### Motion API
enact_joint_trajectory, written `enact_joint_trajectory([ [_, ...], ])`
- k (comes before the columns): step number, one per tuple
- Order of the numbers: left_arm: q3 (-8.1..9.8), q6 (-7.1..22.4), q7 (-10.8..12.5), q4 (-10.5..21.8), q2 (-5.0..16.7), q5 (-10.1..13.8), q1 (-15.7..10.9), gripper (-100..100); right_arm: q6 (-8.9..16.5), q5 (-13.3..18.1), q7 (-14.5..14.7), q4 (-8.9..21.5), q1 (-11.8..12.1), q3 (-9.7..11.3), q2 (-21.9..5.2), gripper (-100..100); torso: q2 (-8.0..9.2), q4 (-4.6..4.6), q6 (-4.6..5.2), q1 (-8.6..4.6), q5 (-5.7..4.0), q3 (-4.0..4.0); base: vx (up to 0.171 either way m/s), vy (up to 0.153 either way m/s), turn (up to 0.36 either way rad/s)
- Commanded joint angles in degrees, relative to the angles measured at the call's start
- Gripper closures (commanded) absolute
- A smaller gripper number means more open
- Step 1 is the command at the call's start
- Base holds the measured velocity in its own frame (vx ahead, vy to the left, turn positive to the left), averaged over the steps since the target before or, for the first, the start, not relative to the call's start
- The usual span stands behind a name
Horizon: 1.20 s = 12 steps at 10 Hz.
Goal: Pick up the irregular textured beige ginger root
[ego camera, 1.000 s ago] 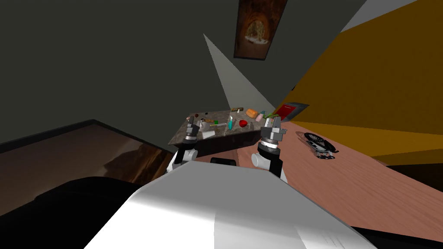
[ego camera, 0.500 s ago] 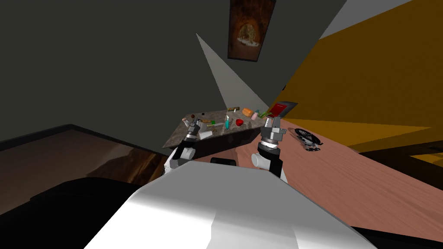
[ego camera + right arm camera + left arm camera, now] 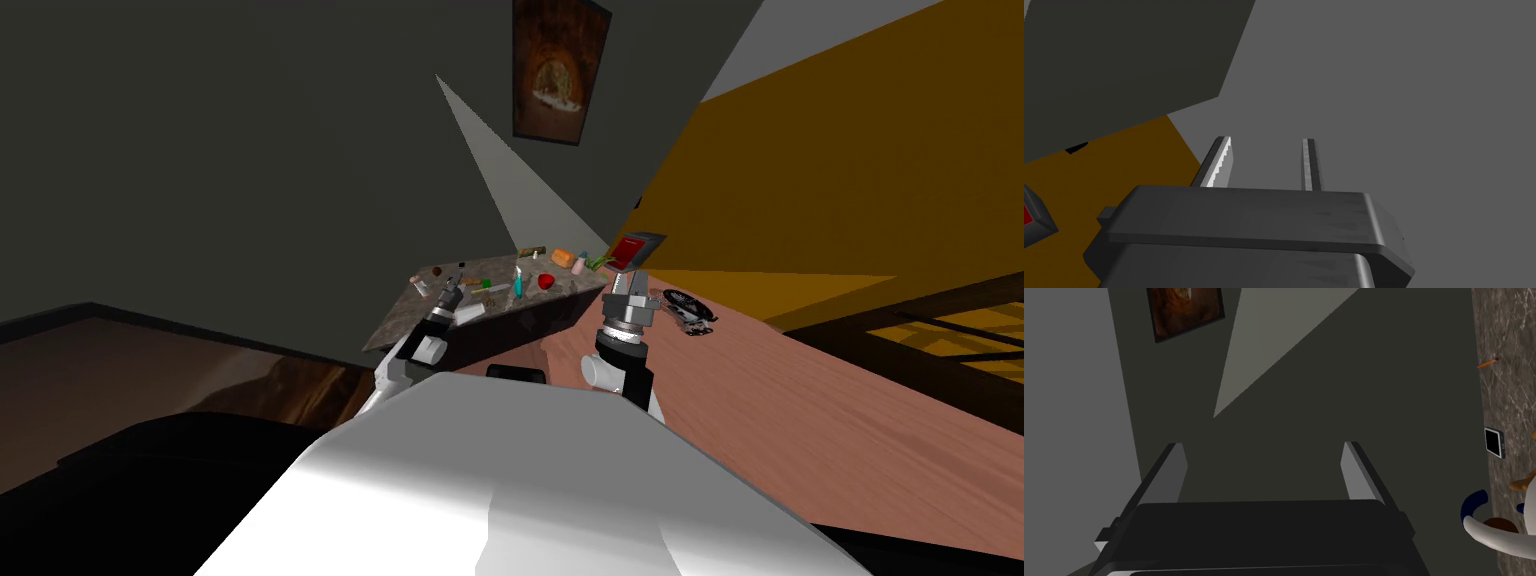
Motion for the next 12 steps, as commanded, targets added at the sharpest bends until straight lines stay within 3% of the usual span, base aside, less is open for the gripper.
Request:
enact_joint_trajectory([
  [1, 0.3, 2.86, -0.93, 0.91, 2.86, 1.72, -0.95, -100, 0.0, 0.0, 0.0, 0.0, 0.0, 0.0, 0.0, 0, 0.0, 0.0, 0.0, 0.0, 0.0, 0.0, -0.008, -0.02, -0.158],
  [2, 0.3, 2.88, -0.93, 0.91, 4.08, 1.72, -0.95, -100, 0.0, 0.0, 0.0, 0.0, -0.01, 0.0, 0.0, 0, 0.0, 0.0, 0.03, -0.03, -0.01, 0.0, -0.006, -0.015, -0.085],
  [3, 0.32, 5.27, -1.83, 1.93, 6.1, 3.21, -2.09, -100, 0.0, 0.0, 0.0, 0.0, 0.0, 0.0, 0.0, 0, -0.01, 0.0, 0.0, -0.01, 0.0, 0.0, -0.007, -0.02, -0.174],
  [4, 0.32, 5.56, -1.83, 1.93, 7.27, 3.21, -2.09, -100, 0.0, 0.0, 0.0, 0.0, -0.01, 0.0, 0.0, 0, -0.01, 0.0, 0.03, -0.03, -0.01, -0.01, -0.005, -0.012, -0.09],
  [7, 0.1, 10.46, -3.58, 4.04, 12.4, 6.39, -4.54, -100, 0.0, 0.0, 0.0, 0.0, 0.0, 0.0, 0.0, 0, -0.02, 0.0, -0.01, -0.01, 0.0, -0.01, -0.004, -0.014, -0.13],
  [8, 0.1, 11.23, -3.58, 4.04, 13.68, 6.39, -4.54, -100, 0.0, 0.0, 0.0, 0.0, 0.0, 0.0, 0.0, 0, -0.03, -0.01, 0.02, -0.01, 0.0, -0.02, -0.002, -0.011, -0.1],
  [9, -0.14, 13.08, -4.42, 5.12, 15.97, 8.05, -5.86, -100, 0.0, 0.0, 0.0, 0.0, 0.0, 0.0, 0.0, 0, -0.03, -0.01, -0.01, 0.0, 0.0, -0.02, -0.001, -0.015, -0.171],
  [12, -0.47, 17.18, -5.21, 6.2, 20.01, 9.75, -7.21, -100, 0.0, 0.0, 0.0, 0.0, 0.0, 0.0, 0.0, 0, -0.05, -0.01, 0.02, -0.02, 0.0, -0.03, 0.002, -0.012, -0.108],
])
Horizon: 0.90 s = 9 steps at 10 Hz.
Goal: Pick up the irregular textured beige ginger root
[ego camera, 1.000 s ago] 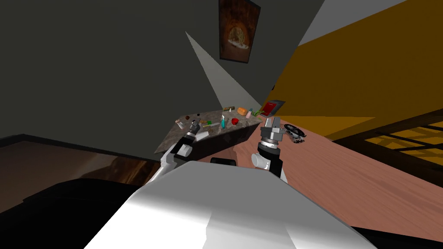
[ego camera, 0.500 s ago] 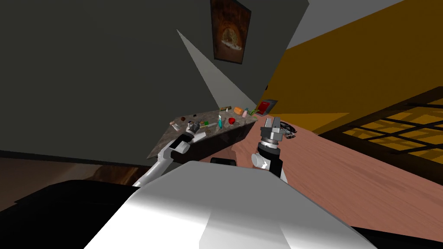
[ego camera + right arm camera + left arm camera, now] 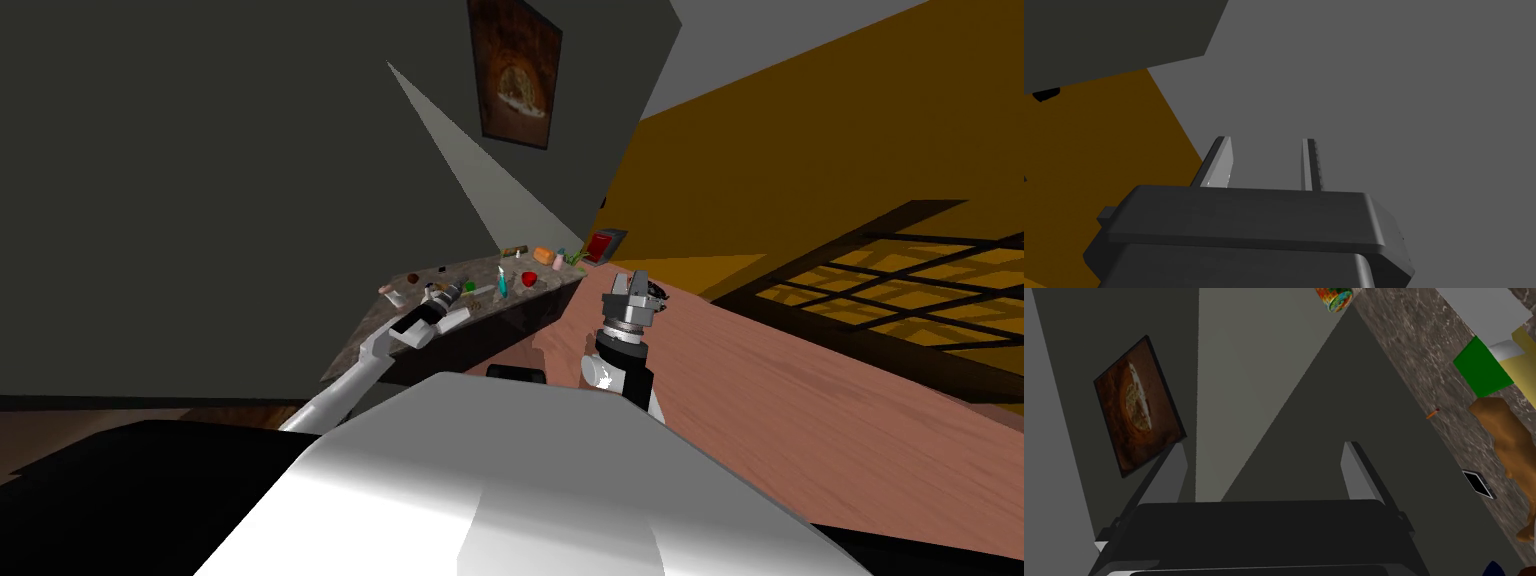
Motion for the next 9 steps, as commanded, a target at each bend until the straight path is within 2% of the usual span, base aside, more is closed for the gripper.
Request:
enact_joint_trajectory([
  [1, -0.43, 2.86, -0.77, 1.42, 2.86, 2.1, -1.63, -100, 0.0, 0.0, 0.0, 0.0, 0.0, 0.0, 0.0, 0, 0.0, 0.0, 0.0, 0.0, 0.0, 0.0, 0.002, -0.016, -0.137],
  [2, -0.43, 3.81, -0.77, 1.42, 4.13, 2.1, -1.63, -100, 0.0, 0.0, 0.0, 0.0, -0.01, 0.0, 0.0, 0, -0.01, 0.0, 0.04, -0.02, 0.0, -0.01, 0.003, -0.01, -0.078],
  [3, -0.96, 5.73, -1.48, 2.5, 6.18, 3.85, -3.04, -100, 0.0, 0.0, 0.0, 0.0, 0.0, 0.0, 0.0, 0, -0.01, 0.0, 0.01, 0.0, 0.0, -0.01, 0.005, -0.015, -0.118],
  [4, -0.96, 6.87, -1.48, 2.5, 7.13, 3.85, -3.04, -100, 0.0, 0.0, 0.0, 0.0, 0.0, 0.0, 0.0, 0, -0.02, -0.01, 0.03, -0.01, 0.0, -0.01, 0.006, -0.011, -0.083],
  [5, -1.59, 8.53, -2.14, 3.57, 9.32, 5.61, -4.45, -100, 0.0, 0.0, 0.0, 0.0, 0.0, 0.0, 0.0, 0, -0.02, 0.0, 0.01, 0.0, 0.0, -0.01, 0.01, -0.014, -0.139],
  [6, -1.59, 9.93, -2.14, 3.57, 10.04, 5.61, -4.45, -100, 0.0, 0.0, 0.0, 0.0, 0.0, 0.0, 0.0, 0, -0.03, -0.01, 0.03, -0.02, 0.0, -0.02, 0.008, -0.008, -0.06],
  [7, -2.31, 11.68, -2.74, 4.64, 12.37, 7.37, -5.86, -100, 0.0, 0.0, 0.0, 0.0, 0.0, 0.0, 0.0, 0, -0.02, -0.01, 0.0, 0.0, 0.0, -0.01, 0.009, -0.012, -0.125],
  [8, -2.31, 12.98, -2.74, 4.64, 12.84, 7.37, -5.86, -100, 0.0, 0.0, 0.0, 0.0, 0.0, 0.0, 0.0, 0, -0.03, -0.01, 0.03, -0.01, 0.0, -0.02, 0.009, -0.007, -0.058],
  [9, -3.13, 14.68, -3.28, 5.69, 15.06, 9.12, -7.28, -100, 0.0, 0.0, 0.0, 0.0, 0.0, 0.0, 0.0, 0, -0.02, -0.01, -0.01, 0.0, 0.01, -0.01, 0.011, -0.011, -0.089],
])
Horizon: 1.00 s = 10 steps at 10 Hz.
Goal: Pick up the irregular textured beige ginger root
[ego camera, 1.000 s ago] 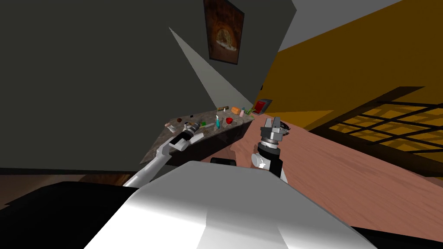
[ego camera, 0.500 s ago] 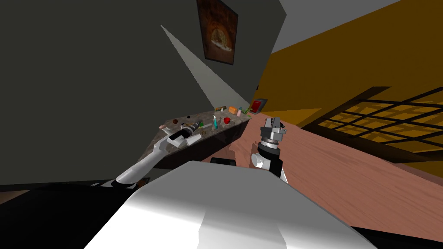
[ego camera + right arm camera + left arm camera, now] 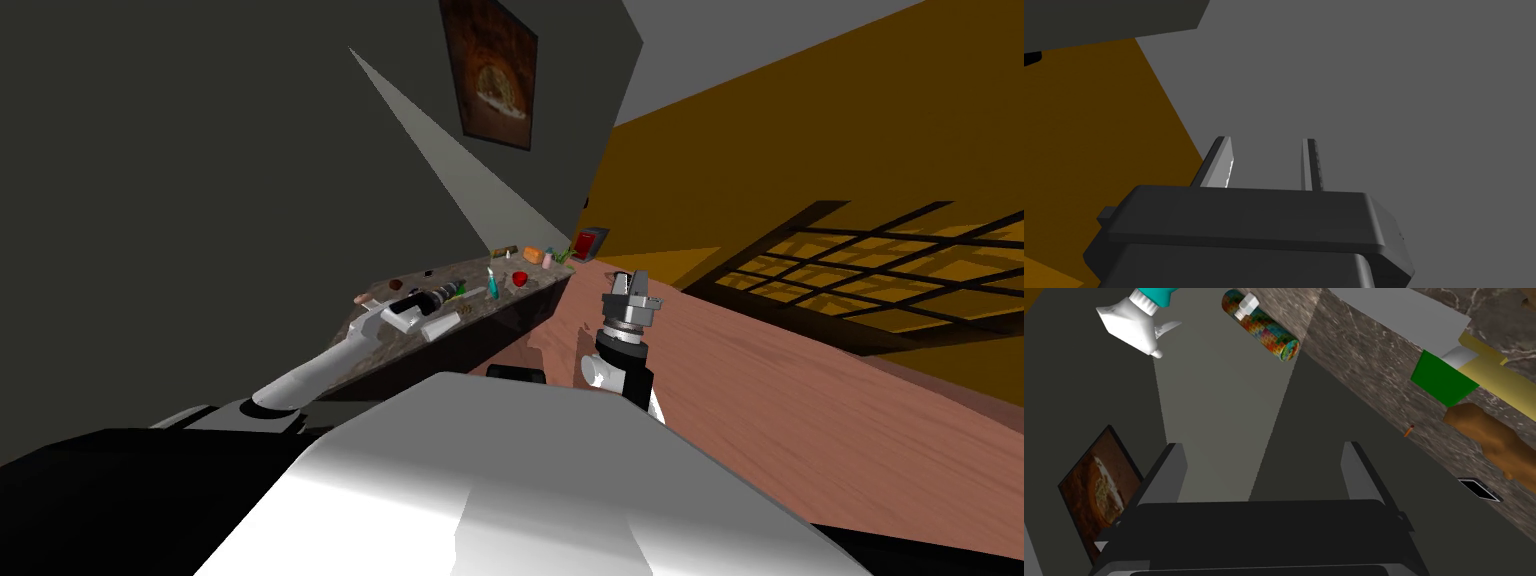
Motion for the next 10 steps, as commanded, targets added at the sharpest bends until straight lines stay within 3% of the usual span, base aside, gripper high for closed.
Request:
enact_joint_trajectory([
  [1, -0.4, 2.72, -0.32, 0.4, 1.43, 0.74, -0.72, -100, 0.0, 0.0, 0.0, 0.0, 0.0, 0.0, 0.0, 0, 0.0, 0.0, 0.0, 0.0, 0.0, 0.0, 0.009, -0.008, -0.058],
  [2, -1.3, 4.42, -0.81, 1.43, 3.84, 2.48, -2.14, -100, 0.0, 0.0, 0.0, 0.0, 0.0, 0.0, 0.0, 0, 0.0, 0.0, -0.02, 0.0, 0.01, 0.0, 0.015, -0.01, -0.104],
  [3, -1.3, 5.72, -0.81, 1.43, 3.96, 2.48, -2.14, -100, 0.0, 0.0, 0.0, 0.0, 0.0, 0.0, 0.0, 0, -0.01, 0.0, -0.01, 0.0, 0.0, 0.0, 0.015, -0.004, -0.049],
  [4, -2.29, 7.51, -1.23, 2.43, 6.23, 4.21, -3.54, -100, 0.0, 0.0, 0.0, 0.0, 0.0, 0.0, 0.0, 0, 0.0, 0.0, -0.03, 0.01, 0.01, 0.0, 0.017, -0.007, -0.086],
  [5, -2.29, 8.68, -1.23, 2.43, 6.33, 4.21, -3.54, -100, 0.0, 0.0, 0.0, 0.0, 0.0, 0.0, 0.0, 0, -0.02, -0.01, -0.01, 0.01, 0.01, -0.01, 0.015, -0.005, -0.043],
  [6, -3.36, 10.29, -1.59, 3.39, 8.54, 5.92, -4.93, -100, 0.0, 0.0, 0.0, 0.0, 0.0, 0.0, 0.0, 0, -0.01, 0.0, -0.03, 0.02, 0.01, -0.01, 0.018, -0.009, -0.071],
  [7, -3.36, 11.58, -1.59, 3.39, 8.54, 5.92, -4.93, -100, 0.0, 0.0, 0.0, 0.0, 0.0, 0.0, 0.0, 0, -0.02, -0.01, -0.01, 0.0, 0.01, -0.01, 0.017, -0.005, -0.042],
  [8, -4.5, 13.59, -1.89, 4.32, 10.57, 7.59, -6.3, -100, 0.0, 0.0, 0.0, 0.0, 0.01, 0.0, 0.0, 0, -0.01, -0.01, -0.03, 0.01, 0.01, -0.01, 0.02, -0.009, -0.057],
  [9, -4.5, 14.41, -1.89, 4.32, 10.57, 7.59, -6.3, -100, 0.0, 0.0, 0.0, 0.0, 0.0, 0.0, 0.0, 0, -0.02, -0.01, -0.02, 0.0, 0.0, -0.01, 0.018, -0.005, -0.033],
  [10, -5.72, 16.44, -2.12, 5.21, 12.42, 9.23, -7.63, -100, 0.0, 0.0, 0.0, 0.0, 0.01, 0.0, 0.0, 0, -0.01, -0.01, -0.03, 0.01, 0.02, -0.01, 0.024, -0.007, -0.055],
])
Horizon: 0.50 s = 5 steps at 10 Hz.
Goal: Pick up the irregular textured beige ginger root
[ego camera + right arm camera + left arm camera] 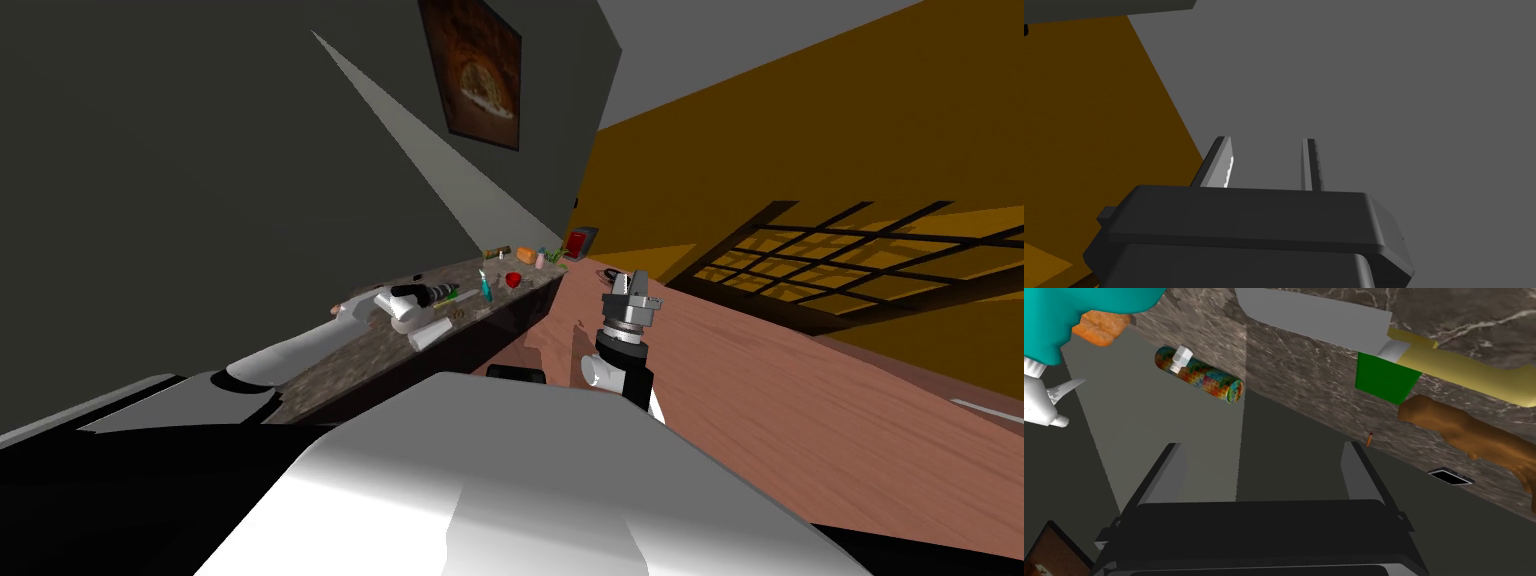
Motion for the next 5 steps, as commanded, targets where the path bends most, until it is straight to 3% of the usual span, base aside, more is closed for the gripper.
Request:
enact_joint_trajectory([
  [1, -0.59, 1.93, -0.17, 0.51, 0.99, 0.92, -0.58, -100, 0.0, 0.0, 0.0, 0.0, 0.0, 0.0, 0.0, 0, 0.0, 0.0, 0.0, 0.0, 0.0, 0.0, 0.022, -0.004, -0.029],
  [2, -1.87, 4.19, -0.34, 1.36, 2.67, 2.51, -1.86, -100, 0.0, 0.0, 0.0, 0.0, 0.0, 0.0, 0.0, 0, 0.01, 0.0, -0.02, 0.01, 0.01, 0.0, 0.025, -0.002, -0.043],
  [5, -3.22, 7.1, -0.45, 2.15, 4.15, 4.04, -3.08, -100, 0.0, 0.0, 0.0, 0.0, 0.0, 0.0, 0.0, 0, -0.01, 0.0, -0.01, 0.0, 0.0, 0.0, 0.025, -0.005, -0.023],
])
